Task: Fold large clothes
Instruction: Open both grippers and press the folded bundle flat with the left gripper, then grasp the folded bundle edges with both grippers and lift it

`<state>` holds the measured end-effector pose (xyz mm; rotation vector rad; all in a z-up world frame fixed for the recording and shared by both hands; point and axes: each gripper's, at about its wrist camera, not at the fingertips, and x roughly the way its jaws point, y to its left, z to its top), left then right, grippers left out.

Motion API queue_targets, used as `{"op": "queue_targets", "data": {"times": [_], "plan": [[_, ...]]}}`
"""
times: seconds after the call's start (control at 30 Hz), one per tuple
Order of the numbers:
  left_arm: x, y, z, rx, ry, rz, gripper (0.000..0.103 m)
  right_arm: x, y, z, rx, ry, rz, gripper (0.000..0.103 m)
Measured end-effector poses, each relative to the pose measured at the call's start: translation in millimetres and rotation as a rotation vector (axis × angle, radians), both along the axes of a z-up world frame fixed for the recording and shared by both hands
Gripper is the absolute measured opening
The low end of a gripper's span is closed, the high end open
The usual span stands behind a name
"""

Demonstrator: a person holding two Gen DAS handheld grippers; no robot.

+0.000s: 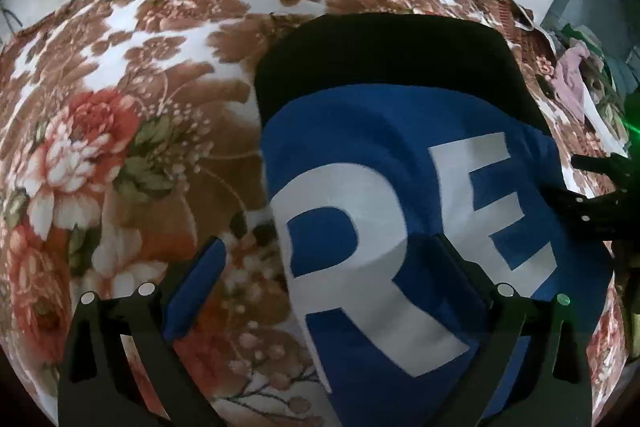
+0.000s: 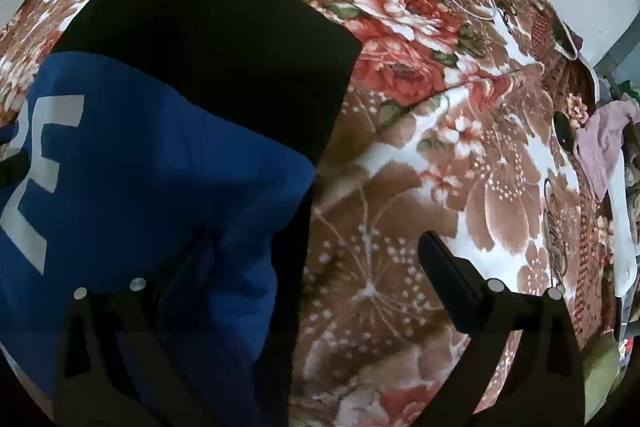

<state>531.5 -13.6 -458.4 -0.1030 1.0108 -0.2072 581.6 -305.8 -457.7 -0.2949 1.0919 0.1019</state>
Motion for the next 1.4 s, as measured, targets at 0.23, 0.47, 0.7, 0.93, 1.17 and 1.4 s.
{"op": "queue_targets", "data": {"times": [0.23,0.47,0.7,0.93,1.17,1.4], "plan": [[-10.6,17.3,12.5,-0.021,0.045,0.037,0.098,-4.8,-6.3,13.5,0.021,0.011,-0.026,0.098],[-34.6,35.9,35.7,-0.136,0.040,0.039,0.098,-21.6,-13.2,34.7,0.087,0.042,-0.005,0.098],[-45.4,47.9,19.9,-0.202,0.086,0.061,0.097,-22.8,-50.6,31.9,0.232,0.115,-0.117,0.098],[-38.7,49.6,15.9,-0.325,0.111,0.040,0.097,-17.3,-63.8,17.5,0.351,0.222,-0.131,0.098],[-22.2,30.7,-0.9,-0.397,0.199,-0.025,0.097,5.0,-32.5,-10.6,0.528,0.390,-0.075,0.098],[-9.9,16.1,-8.8,-0.443,0.243,-0.097,0.097,18.0,-15.5,-31.9,0.601,0.483,-0.086,0.098]]}}
